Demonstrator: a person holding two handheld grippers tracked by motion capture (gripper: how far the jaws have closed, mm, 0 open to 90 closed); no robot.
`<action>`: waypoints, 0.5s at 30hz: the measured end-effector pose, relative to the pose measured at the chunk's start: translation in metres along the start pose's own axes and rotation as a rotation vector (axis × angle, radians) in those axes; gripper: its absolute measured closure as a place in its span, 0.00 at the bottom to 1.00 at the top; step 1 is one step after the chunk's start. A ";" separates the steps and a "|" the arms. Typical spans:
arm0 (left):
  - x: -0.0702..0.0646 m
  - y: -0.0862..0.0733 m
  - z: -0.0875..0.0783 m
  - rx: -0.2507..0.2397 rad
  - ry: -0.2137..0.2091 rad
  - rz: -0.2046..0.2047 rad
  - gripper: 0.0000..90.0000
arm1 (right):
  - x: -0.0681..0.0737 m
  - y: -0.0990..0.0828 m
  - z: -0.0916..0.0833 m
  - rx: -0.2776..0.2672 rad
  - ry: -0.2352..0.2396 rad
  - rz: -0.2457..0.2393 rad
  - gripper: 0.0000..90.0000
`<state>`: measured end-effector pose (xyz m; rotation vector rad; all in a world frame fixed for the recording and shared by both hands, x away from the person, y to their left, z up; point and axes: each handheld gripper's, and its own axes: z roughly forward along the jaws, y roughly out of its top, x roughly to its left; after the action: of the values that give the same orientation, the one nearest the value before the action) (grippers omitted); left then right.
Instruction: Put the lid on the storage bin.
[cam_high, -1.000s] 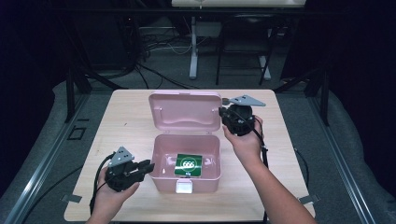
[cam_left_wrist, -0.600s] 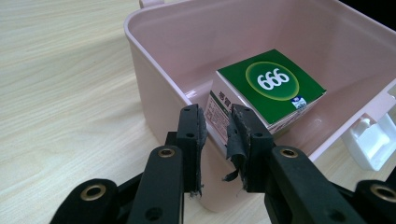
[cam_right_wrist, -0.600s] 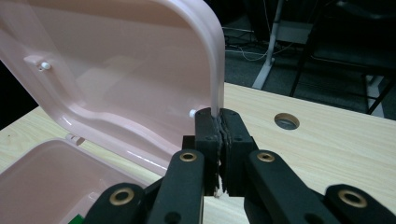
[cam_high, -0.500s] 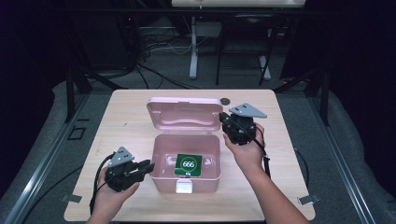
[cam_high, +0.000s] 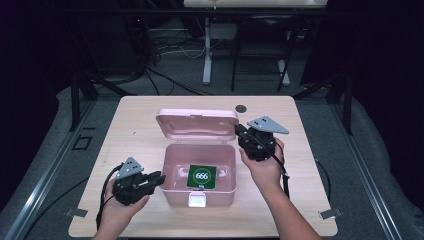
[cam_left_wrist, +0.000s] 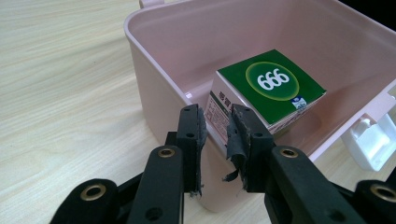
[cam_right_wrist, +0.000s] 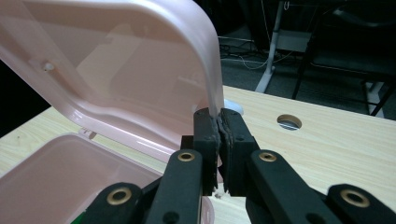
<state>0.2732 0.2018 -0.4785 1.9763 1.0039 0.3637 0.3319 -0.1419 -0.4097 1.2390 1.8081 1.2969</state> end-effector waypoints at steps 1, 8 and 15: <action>0.000 0.000 0.000 0.000 0.000 0.000 0.82 | -0.001 -0.003 -0.002 -0.007 0.005 0.015 0.95; 0.000 0.000 0.000 -0.003 0.000 -0.001 0.82 | 0.001 -0.009 -0.006 -0.022 0.009 0.028 0.95; 0.001 0.000 0.000 -0.004 -0.003 -0.001 0.82 | 0.003 -0.013 -0.010 -0.032 0.012 0.035 0.95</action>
<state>0.2732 0.2026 -0.4788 1.9727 1.0015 0.3618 0.3176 -0.1446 -0.4186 1.2534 1.7748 1.3499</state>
